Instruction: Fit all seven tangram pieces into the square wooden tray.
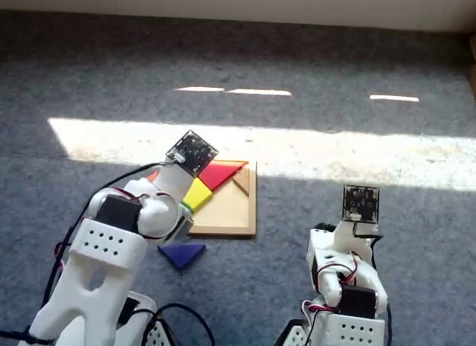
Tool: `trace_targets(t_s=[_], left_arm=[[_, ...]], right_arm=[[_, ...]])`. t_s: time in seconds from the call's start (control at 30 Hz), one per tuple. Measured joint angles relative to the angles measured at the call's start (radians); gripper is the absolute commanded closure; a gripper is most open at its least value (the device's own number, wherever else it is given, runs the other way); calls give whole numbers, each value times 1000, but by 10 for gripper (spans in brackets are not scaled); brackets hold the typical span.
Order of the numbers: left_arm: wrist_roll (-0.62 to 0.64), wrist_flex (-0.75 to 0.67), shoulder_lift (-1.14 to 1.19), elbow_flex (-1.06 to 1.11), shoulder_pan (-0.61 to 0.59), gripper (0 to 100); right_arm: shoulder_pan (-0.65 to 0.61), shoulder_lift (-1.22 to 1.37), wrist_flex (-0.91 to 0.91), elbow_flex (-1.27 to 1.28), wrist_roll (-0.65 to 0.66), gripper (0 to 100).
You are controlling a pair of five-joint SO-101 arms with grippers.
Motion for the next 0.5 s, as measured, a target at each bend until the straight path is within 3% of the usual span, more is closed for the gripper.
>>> trace_targets(t_s=[0.2, 0.5], left_arm=[[21, -9, 233, -140, 74, 916], [80, -149, 592, -313, 141, 915]], right_arm=[[0, 0, 0, 0, 0, 957], [0, 0, 0, 0, 0, 957]])
